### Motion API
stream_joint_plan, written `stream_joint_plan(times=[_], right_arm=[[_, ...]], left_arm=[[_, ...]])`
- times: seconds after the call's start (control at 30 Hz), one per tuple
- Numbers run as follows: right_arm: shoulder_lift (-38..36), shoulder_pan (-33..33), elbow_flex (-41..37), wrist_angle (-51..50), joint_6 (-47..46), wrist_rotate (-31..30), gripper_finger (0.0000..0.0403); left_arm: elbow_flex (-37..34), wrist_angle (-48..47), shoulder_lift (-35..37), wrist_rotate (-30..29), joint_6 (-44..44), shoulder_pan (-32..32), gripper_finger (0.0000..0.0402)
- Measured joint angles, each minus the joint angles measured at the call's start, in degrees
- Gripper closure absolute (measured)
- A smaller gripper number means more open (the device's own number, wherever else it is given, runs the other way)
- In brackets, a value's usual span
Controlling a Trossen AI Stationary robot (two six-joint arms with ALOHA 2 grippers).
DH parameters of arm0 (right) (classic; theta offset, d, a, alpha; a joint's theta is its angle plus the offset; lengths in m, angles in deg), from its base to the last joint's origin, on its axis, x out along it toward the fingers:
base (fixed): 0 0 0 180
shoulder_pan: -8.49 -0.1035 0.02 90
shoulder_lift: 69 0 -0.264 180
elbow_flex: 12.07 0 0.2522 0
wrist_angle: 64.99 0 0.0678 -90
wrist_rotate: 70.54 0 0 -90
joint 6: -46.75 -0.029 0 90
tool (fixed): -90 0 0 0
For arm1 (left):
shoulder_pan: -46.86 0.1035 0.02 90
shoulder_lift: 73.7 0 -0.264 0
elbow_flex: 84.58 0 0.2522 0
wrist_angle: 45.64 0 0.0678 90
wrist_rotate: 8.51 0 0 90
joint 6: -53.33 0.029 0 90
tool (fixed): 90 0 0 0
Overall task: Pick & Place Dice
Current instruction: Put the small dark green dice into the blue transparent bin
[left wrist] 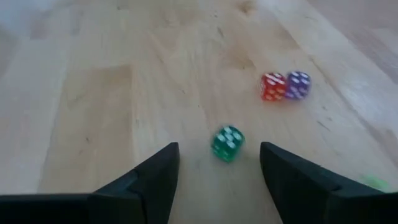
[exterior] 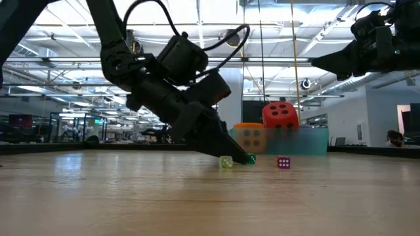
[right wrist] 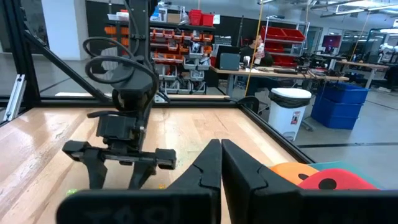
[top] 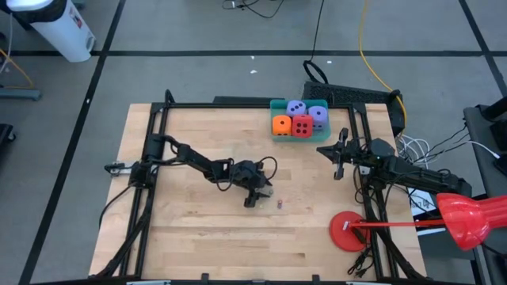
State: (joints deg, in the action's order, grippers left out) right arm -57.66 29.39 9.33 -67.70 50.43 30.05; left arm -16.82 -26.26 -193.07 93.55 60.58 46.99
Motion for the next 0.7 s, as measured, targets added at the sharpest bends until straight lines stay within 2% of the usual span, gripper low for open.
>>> stream_joint_plan(times=[0.3,0.7], right_arm=[[0.88,-0.01,0.0,-0.11,0.0,0.03,0.0399],[1.14,-0.02,0.0,-0.02,-0.02,0.11,0.0399]], left_arm=[[4.07,-2.65,-2.52,1.97,1.22,0.62,0.0165],[4.07,-7.18,-2.47,2.1,1.41,1.11,0.0169]])
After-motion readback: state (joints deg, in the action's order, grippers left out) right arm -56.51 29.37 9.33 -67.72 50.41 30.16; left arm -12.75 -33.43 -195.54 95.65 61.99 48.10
